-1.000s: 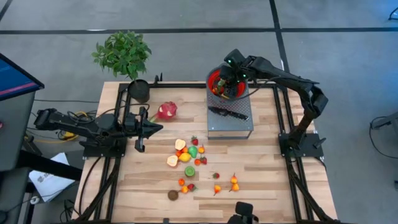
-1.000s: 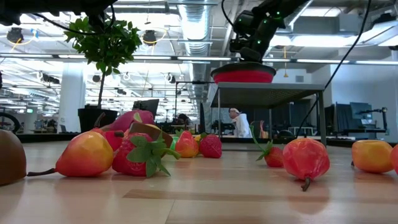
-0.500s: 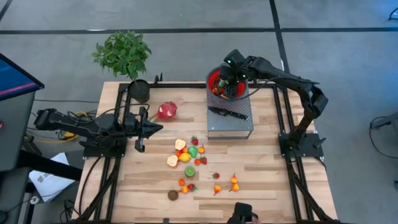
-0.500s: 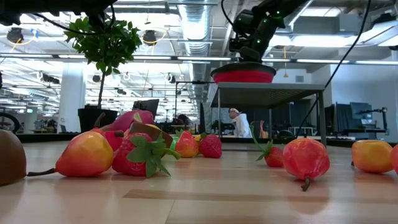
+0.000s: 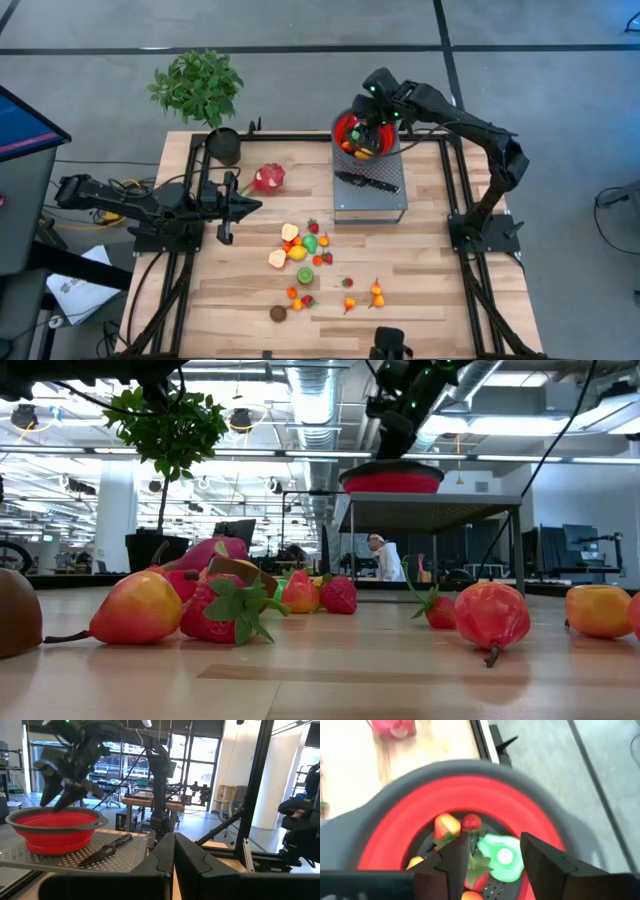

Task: Pick & Place Fruit
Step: Put the yellow pear into the red colander on the shelf

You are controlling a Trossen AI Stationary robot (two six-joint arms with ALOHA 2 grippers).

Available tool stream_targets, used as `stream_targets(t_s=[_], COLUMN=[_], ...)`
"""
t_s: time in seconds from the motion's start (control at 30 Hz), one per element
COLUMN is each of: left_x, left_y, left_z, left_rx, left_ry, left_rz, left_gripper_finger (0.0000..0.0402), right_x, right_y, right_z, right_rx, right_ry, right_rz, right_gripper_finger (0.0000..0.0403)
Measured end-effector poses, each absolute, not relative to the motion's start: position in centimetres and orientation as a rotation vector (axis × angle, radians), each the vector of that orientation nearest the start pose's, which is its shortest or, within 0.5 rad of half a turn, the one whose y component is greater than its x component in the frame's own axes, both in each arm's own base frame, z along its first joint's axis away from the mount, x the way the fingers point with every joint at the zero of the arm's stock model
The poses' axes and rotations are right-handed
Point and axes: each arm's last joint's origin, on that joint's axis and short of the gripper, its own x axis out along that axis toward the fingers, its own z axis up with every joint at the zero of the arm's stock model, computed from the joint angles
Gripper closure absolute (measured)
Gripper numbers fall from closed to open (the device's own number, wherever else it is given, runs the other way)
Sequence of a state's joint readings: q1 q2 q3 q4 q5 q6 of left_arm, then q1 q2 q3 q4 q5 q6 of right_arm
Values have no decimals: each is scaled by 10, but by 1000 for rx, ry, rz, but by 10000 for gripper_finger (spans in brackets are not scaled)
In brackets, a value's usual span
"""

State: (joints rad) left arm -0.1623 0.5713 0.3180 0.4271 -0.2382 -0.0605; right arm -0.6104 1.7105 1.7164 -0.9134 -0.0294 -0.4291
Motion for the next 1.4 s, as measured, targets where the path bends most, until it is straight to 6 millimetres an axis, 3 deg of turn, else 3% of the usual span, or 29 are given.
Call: stream_targets(t_s=[0.33, 0.57, 0.93, 1.13, 1.4], left_x=[144, 144, 144, 144, 144], left_y=[-17, -17, -17, -17, -17], left_z=[260, 260, 259, 260, 260], left_rx=[-93, -92, -92, -92, -91], left_ry=[-173, -173, -172, -173, -173], left_rz=[71, 71, 71, 71, 71], left_gripper_finger=[399, 399, 399, 399, 399], right_x=[295, 285, 254, 246, 233], right_y=[-179, -156, -128, -106, -75], right_z=[366, 386, 419, 410, 376], right_rx=[-201, -227, -165, -184, -226], right_ry=[1027, 937, 757, 753, 692], right_rz=[-216, -44, 140, 194, 253], right_gripper_finger=[322, 395, 401, 402, 402])
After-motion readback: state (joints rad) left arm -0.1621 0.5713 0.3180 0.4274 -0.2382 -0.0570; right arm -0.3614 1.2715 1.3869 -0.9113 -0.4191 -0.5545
